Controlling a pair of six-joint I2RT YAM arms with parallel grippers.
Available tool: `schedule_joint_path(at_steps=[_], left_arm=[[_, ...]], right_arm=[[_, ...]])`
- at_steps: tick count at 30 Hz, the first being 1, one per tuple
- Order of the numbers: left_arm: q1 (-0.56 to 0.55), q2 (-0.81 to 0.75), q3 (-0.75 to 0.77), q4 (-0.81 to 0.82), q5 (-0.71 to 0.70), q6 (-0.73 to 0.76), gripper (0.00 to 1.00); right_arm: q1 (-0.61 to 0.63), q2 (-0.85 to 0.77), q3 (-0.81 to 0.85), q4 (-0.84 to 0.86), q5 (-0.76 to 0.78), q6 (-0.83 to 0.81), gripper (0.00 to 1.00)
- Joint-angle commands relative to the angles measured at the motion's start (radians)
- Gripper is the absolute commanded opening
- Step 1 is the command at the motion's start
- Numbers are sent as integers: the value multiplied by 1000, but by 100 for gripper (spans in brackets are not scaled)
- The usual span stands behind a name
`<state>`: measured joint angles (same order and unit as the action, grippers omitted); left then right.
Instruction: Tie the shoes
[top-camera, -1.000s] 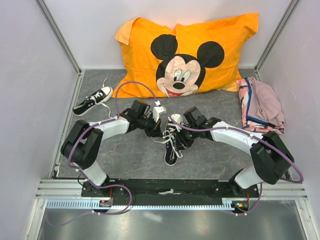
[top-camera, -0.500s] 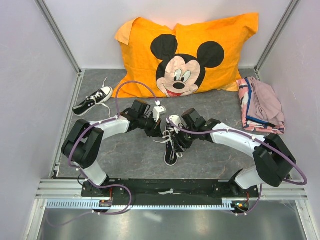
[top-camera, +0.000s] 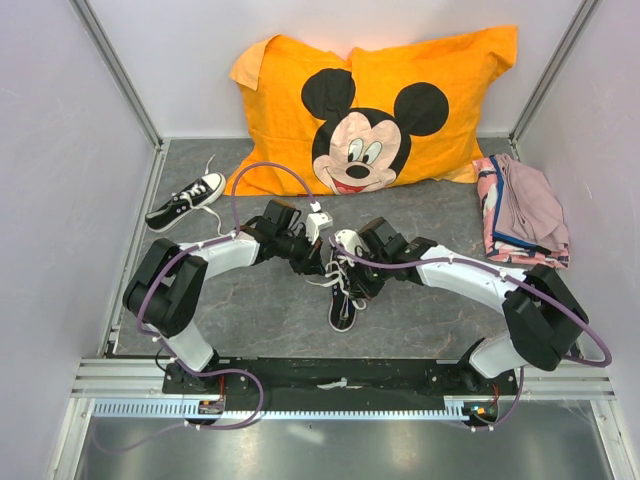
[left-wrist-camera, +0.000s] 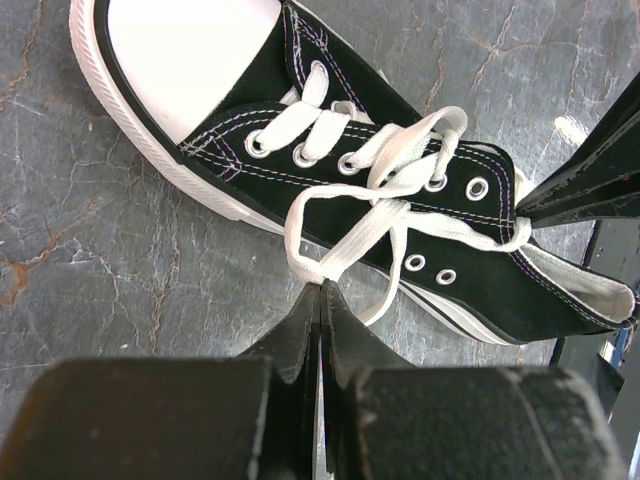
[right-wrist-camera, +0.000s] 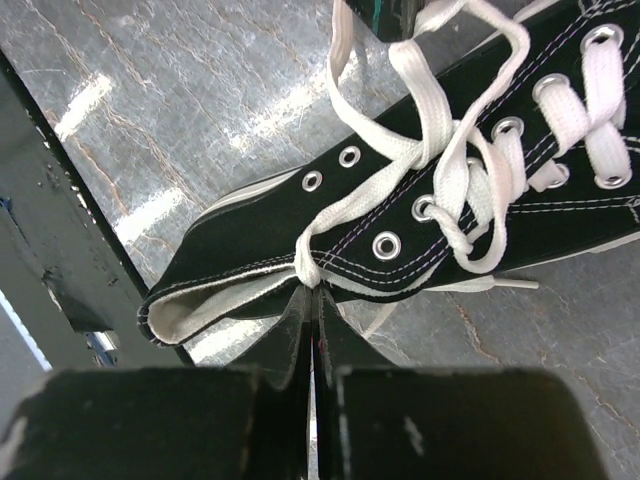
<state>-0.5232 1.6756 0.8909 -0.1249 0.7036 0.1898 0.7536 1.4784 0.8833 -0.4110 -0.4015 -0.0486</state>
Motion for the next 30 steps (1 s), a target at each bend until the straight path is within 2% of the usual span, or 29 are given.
schedule_joint_path(at_steps=[1, 7, 10, 11, 12, 17, 22, 23, 24, 30], left_arm=[[3, -2, 29, 13, -6, -27, 2], [11, -30, 8, 24, 4, -27, 3], [23, -50, -3, 22, 5, -35, 19], [29, -65, -7, 25, 7, -41, 32], [44, -79, -21, 30, 11, -50, 37], [92, -201, -102, 74, 66, -59, 59], [117, -390, -216, 174, 131, -38, 63], [115, -413, -249, 224, 134, -46, 68], [109, -434, -260, 244, 134, -52, 69], [60, -462, -299, 335, 129, -53, 78]], right_arm=[[4, -6, 46, -2, -2, 10, 0], [-2, -52, 68, -18, -20, 33, 0], [-14, -70, 71, -20, -30, 45, 0], [-17, -73, 71, -20, -36, 47, 0], [-23, -75, 71, -18, -40, 46, 0], [-54, -64, 77, 0, -69, 99, 0], [-80, -40, 79, 31, -105, 141, 0], [-85, -32, 78, 37, -109, 163, 0], [-95, -30, 78, 47, -118, 174, 0], [-137, -10, 66, 113, -180, 277, 0]])
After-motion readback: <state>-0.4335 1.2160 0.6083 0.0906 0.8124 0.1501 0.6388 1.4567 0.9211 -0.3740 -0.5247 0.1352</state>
